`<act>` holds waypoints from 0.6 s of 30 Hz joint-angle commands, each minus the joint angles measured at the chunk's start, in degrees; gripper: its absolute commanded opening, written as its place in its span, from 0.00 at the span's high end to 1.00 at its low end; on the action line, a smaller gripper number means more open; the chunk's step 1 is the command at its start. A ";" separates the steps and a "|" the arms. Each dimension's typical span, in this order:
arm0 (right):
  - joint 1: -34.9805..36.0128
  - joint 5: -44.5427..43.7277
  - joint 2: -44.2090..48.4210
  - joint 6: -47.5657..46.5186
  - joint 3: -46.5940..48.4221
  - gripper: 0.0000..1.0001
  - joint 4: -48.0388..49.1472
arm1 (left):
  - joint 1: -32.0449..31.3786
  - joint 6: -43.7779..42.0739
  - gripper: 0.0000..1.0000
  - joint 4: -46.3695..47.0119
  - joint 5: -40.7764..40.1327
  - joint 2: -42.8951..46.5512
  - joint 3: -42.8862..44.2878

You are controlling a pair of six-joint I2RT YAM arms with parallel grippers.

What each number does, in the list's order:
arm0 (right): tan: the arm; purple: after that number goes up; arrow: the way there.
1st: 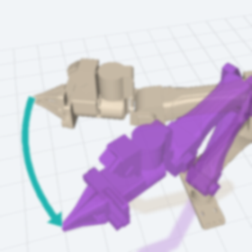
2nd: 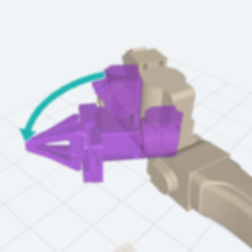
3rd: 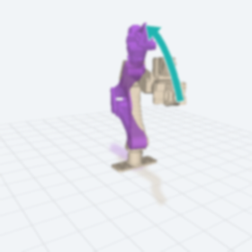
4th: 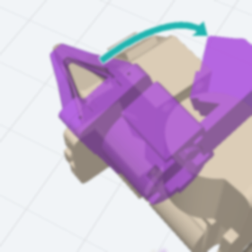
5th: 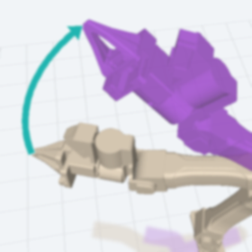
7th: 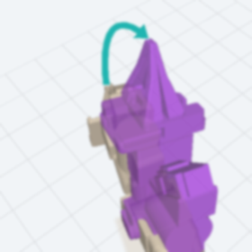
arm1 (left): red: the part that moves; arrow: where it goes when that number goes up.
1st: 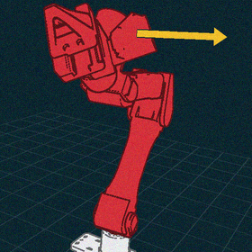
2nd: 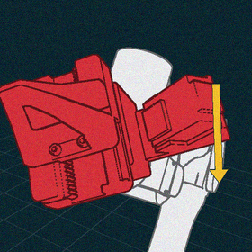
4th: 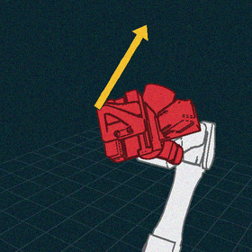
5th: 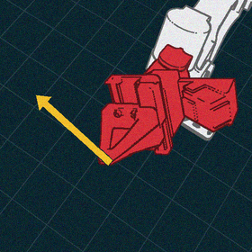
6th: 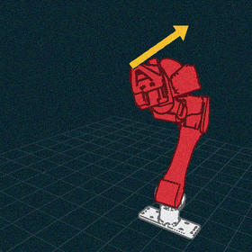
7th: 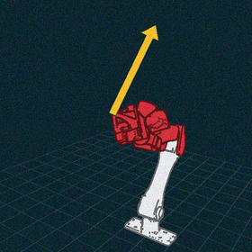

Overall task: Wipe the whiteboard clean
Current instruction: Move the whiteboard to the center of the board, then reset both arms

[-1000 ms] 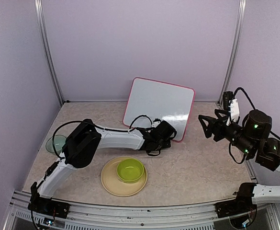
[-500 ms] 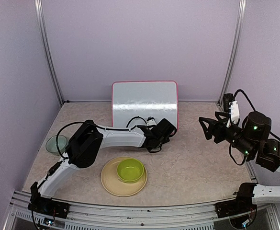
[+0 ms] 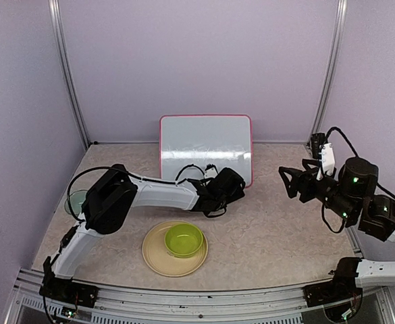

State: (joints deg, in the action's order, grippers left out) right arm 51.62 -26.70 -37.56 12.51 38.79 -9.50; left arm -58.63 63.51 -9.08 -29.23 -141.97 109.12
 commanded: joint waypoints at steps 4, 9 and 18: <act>-0.68 -2.03 -1.41 -0.01 0.62 0.13 -1.03 | -3.09 -7.14 0.01 3.47 -4.18 12.08 -10.65; -0.75 -3.27 -3.25 1.41 1.95 0.08 -5.05 | -5.97 -13.66 0.01 5.44 -11.22 26.89 -22.08; -0.82 -6.15 -0.59 4.07 3.04 0.00 -10.45 | -3.43 -21.37 0.01 1.31 -19.14 63.78 -53.87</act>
State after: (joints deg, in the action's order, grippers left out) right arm 51.33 -29.43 -40.53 14.92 40.25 -17.02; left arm -64.99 45.84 -3.95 -43.92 -90.30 66.35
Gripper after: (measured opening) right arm 0.997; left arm 0.987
